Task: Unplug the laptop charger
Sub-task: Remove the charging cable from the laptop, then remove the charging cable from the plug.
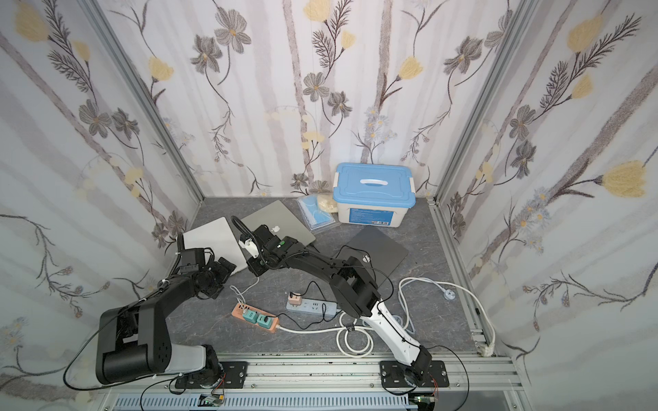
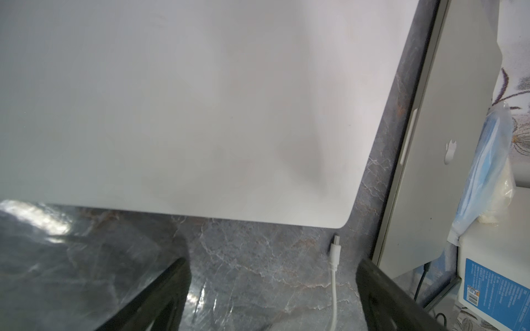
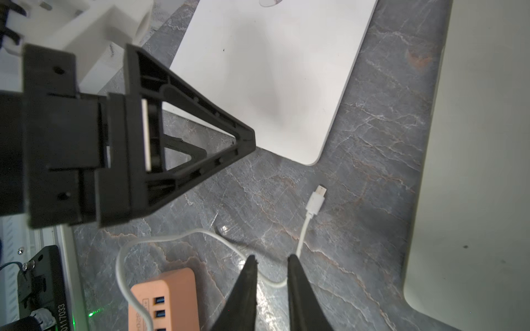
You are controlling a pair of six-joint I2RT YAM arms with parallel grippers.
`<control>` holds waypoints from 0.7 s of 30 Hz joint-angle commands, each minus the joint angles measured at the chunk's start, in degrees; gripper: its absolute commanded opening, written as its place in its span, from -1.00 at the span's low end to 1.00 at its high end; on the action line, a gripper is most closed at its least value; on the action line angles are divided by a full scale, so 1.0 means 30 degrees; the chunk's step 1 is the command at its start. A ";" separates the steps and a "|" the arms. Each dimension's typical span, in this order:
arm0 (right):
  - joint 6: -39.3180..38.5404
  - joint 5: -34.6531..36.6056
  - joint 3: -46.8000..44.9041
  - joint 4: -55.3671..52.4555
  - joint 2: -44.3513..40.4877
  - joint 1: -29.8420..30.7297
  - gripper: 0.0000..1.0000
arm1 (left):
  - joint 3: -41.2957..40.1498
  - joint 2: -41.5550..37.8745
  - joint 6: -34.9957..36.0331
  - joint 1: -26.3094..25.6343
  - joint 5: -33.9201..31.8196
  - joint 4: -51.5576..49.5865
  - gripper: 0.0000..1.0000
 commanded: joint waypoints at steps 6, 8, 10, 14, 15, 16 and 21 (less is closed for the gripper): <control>-0.1622 0.0738 -0.1124 -0.0856 -0.2774 -0.0237 0.36 | 0.1200 -0.2600 0.1418 -0.0373 -0.0058 -0.2985 0.94; -0.1996 0.0247 -0.1646 -0.0816 -0.3418 -0.0309 0.53 | 0.1241 -0.3509 0.1694 -0.0462 0.0769 -0.3184 1.00; -0.2295 -0.0565 -0.2059 -0.0801 -0.3919 -0.0469 0.62 | 0.1050 -0.4651 0.1746 -0.0578 0.1303 -0.3258 1.00; -0.2787 -0.1849 -0.3222 -0.0675 -0.5014 -0.0734 0.71 | 0.1220 -0.6633 0.2158 -0.1049 0.1855 -0.4556 1.00; -0.2929 -0.2223 -0.3615 -0.0579 -0.5276 -0.0799 0.71 | 0.1288 -0.6928 0.2236 -0.1254 0.1955 -0.4901 1.00; -0.3076 -0.2689 -0.4146 -0.0419 -0.5539 -0.0877 0.72 | 0.1313 -0.7236 0.2326 -0.1451 0.1998 -0.5286 1.00; -0.3282 -0.4821 -0.6452 0.0939 -0.6219 -0.1408 0.76 | 0.0551 -0.8380 0.1830 -0.2548 0.1869 -0.6064 1.00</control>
